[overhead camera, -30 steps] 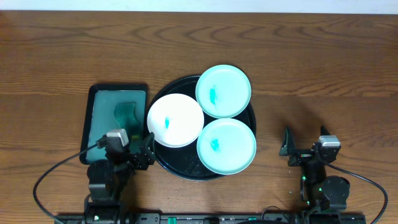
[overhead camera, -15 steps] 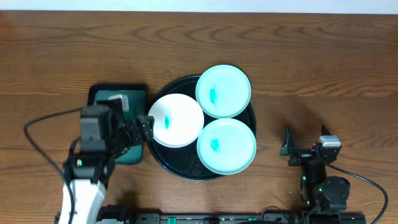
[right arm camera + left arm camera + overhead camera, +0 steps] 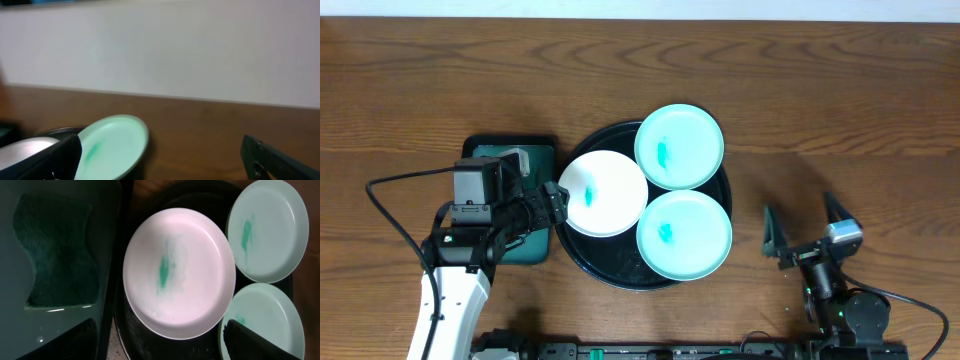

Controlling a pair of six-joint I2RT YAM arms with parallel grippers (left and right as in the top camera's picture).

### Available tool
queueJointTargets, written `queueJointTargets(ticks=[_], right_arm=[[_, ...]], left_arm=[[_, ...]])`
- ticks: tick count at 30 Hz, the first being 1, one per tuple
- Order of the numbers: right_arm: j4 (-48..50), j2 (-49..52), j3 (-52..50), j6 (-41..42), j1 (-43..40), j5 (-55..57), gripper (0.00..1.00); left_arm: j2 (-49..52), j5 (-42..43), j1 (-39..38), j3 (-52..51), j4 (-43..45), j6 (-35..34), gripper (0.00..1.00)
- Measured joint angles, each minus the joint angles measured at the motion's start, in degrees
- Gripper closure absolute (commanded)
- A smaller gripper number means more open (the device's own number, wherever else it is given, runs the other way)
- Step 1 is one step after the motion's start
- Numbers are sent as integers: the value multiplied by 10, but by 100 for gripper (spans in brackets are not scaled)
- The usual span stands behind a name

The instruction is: Clean dirty plates on tray and stack at the side

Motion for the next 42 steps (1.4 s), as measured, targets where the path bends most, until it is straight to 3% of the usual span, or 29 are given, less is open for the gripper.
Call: queueJointTargets(ticks=[7, 14, 22, 27, 34, 42], right_arm=[[-164, 115, 154, 4, 0, -63, 1], [-310, 383, 393, 5, 1, -116, 1], [-557, 707, 692, -22, 72, -151, 1], [-647, 865, 837, -54, 155, -133, 1], [-736, 979, 920, -87, 258, -69, 1], [-763, 1045, 921, -131, 341, 13, 1]], left_arm=[[0, 0, 0, 0, 2, 0, 19], [0, -4, 0, 8, -12, 0, 19], [25, -77, 0, 171, -187, 0, 19], [71, -105, 0, 312, -294, 1, 19], [159, -156, -1, 433, -431, 2, 19], [268, -181, -1, 436, -459, 2, 19]])
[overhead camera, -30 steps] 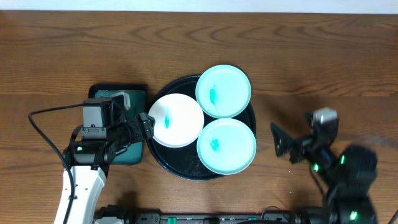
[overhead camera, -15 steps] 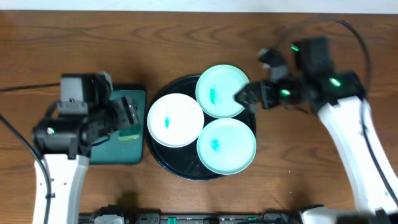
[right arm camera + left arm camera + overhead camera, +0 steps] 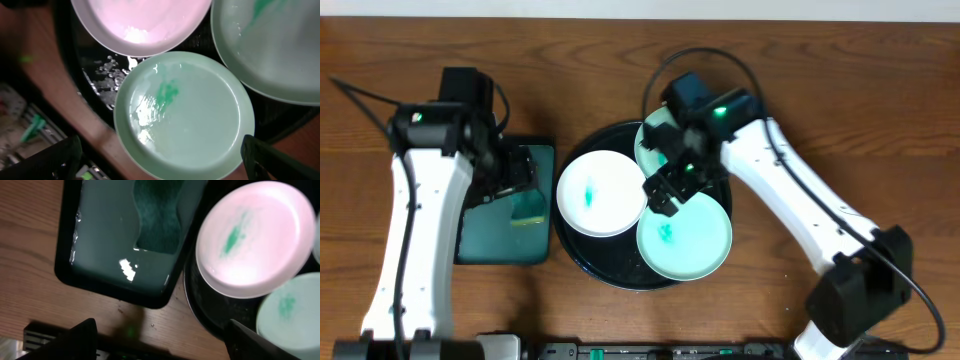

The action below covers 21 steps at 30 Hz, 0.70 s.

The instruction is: Clean dirty plates on tray and stack at the side

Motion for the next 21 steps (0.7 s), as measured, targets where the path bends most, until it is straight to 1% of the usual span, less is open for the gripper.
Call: queueJointTargets(ticks=[5, 12, 19, 21], right_arm=[[19, 11, 0, -1, 21, 5, 1], [34, 11, 0, -1, 35, -6, 1], [64, 11, 0, 1, 37, -63, 1], [88, 11, 0, 21, 37, -73, 1]], left_arm=[[27, -6, 0, 0, 10, 0, 18], [29, -7, 0, 0, 11, 0, 18], [29, -8, 0, 0, 11, 0, 18], [29, -9, 0, 0, 11, 0, 18]])
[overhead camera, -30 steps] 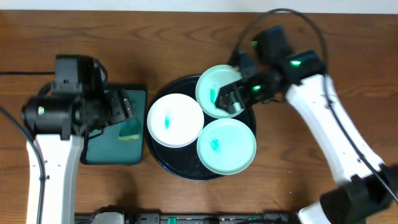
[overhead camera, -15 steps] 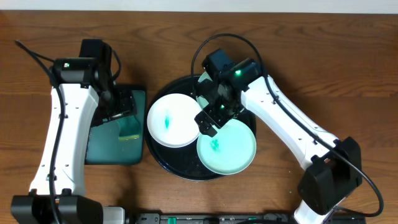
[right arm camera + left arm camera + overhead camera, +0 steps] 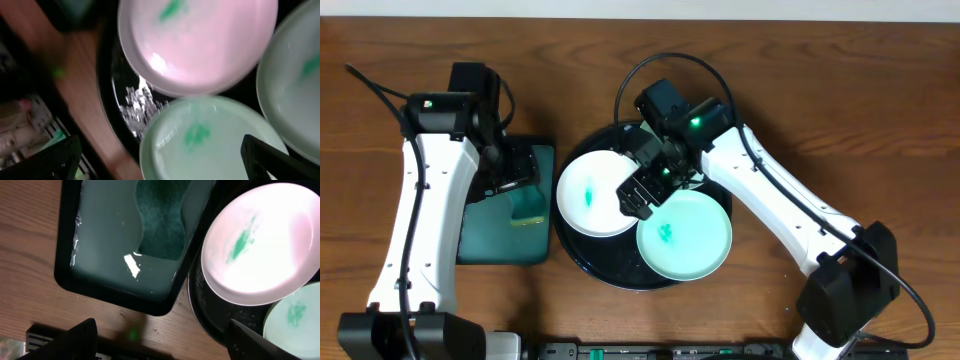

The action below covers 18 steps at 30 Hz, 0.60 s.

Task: Clean dirty plates on tray and stack at the side
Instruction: 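Grip the white plate rim with the right gripper to hold it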

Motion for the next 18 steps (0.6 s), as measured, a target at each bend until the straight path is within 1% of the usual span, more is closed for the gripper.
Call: queueJointTargets(ticks=[3, 7, 9, 12, 16, 18], right_arm=[[16, 0, 0, 88, 0, 13, 1], [17, 0, -6, 211, 1, 80, 1], [26, 0, -16, 251, 2, 115, 6], [60, 0, -43, 275, 2, 147, 15], [121, 0, -93, 282, 6, 165, 21], [154, 0, -119, 283, 11, 167, 22]], left_arm=[[0, 0, 0, 0, 0, 0, 18], [0, 0, 0, 0, 0, 0, 18], [0, 0, 0, 0, 0, 0, 18], [0, 0, 0, 0, 0, 0, 18], [0, 0, 0, 0, 0, 0, 18], [0, 0, 0, 0, 0, 0, 18]])
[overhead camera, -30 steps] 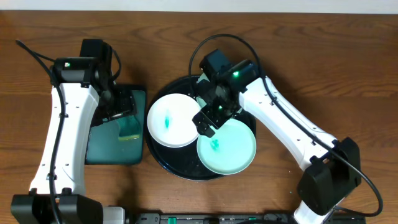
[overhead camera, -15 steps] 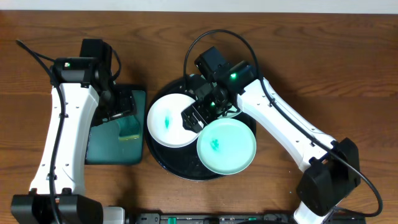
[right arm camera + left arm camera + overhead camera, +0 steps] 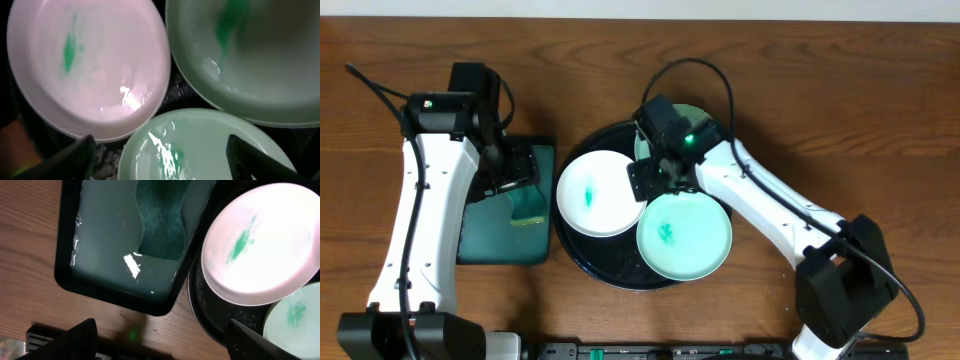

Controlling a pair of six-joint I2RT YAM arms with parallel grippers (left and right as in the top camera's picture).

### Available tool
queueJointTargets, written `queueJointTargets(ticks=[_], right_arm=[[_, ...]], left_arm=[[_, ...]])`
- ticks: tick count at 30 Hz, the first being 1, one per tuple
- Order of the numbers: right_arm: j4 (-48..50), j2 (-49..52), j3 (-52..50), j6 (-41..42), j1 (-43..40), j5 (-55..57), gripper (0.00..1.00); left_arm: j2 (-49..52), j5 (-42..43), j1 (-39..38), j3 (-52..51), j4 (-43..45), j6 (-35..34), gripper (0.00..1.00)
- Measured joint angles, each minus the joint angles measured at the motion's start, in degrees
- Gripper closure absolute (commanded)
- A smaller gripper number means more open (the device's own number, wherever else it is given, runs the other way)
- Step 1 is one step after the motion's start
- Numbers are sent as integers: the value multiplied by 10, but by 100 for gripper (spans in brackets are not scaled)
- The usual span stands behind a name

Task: Clean dirty plates on tray and stack at the side
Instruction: 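Grip the white plate rim with the right gripper to hold it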

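A round black tray (image 3: pixel 598 258) holds three plates with green smears: a white plate (image 3: pixel 597 195) at its left, a mint plate (image 3: pixel 684 238) at the front, and a second mint plate (image 3: pixel 697 118) at the back, partly hidden by my right arm. My right gripper (image 3: pixel 651 181) hovers open over the tray's middle, where the three plates meet; it holds nothing. In the right wrist view the white plate (image 3: pixel 85 65) is at the left and both mint plates (image 3: pixel 250 55) are at the right. My left gripper (image 3: pixel 518 168) hangs open above the basin, over the green sponge (image 3: pixel 161 220).
A dark green basin (image 3: pixel 470 250) of water stands left of the tray, nearly touching it. Bare wooden table (image 3: pixel 840 100) lies to the right and behind. A black rail runs along the table's front edge.
My right gripper has shifted slightly right and back over the tray and turned, so the white plate now lies at the left of its view. The left arm has not moved.
At first my left gripper was low beside the basin and white plate, and my right arm was parked at the front right. Then the left arm stood over the basin and the right gripper was over the tray. Both remain there, open; the plates have not moved.
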Motion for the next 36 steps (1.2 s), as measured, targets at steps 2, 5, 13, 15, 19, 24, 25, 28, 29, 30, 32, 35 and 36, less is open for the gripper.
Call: queueJointTargets(ticks=[2, 5, 13, 15, 19, 24, 25, 28, 29, 30, 32, 35, 36], right_arm=[[34, 0, -30, 2, 5, 0, 25], [84, 0, -71, 2, 9, -13, 28], [181, 0, -135, 8, 9, -30, 36], [202, 0, -144, 14, 9, -32, 37], [229, 0, -146, 34, 9, -35, 46], [237, 0, -146, 86, 9, -36, 52], [237, 0, -146, 99, 9, -36, 53], [237, 2, -146, 125, 9, -36, 53], [237, 4, -146, 132, 9, -36, 54], [237, 8, -146, 137, 9, -36, 55], [239, 21, -146, 145, 9, -36, 57], [244, 42, -146, 151, 9, -36, 62], [243, 46, -146, 153, 9, -36, 66]], left_arm=[[0, 0, 0, 0, 0, 0, 18], [0, 0, 0, 0, 0, 0, 18], [0, 0, 0, 0, 0, 0, 18], [0, 0, 0, 0, 0, 0, 18], [0, 0, 0, 0, 0, 0, 18], [0, 0, 0, 0, 0, 0, 18], [0, 0, 0, 0, 0, 0, 18], [0, 0, 0, 0, 0, 0, 18], [0, 0, 0, 0, 0, 0, 18], [0, 0, 0, 0, 0, 0, 19], [0, 0, 0, 0, 0, 0, 18], [0, 0, 0, 0, 0, 0, 18], [0, 0, 0, 0, 0, 0, 18]])
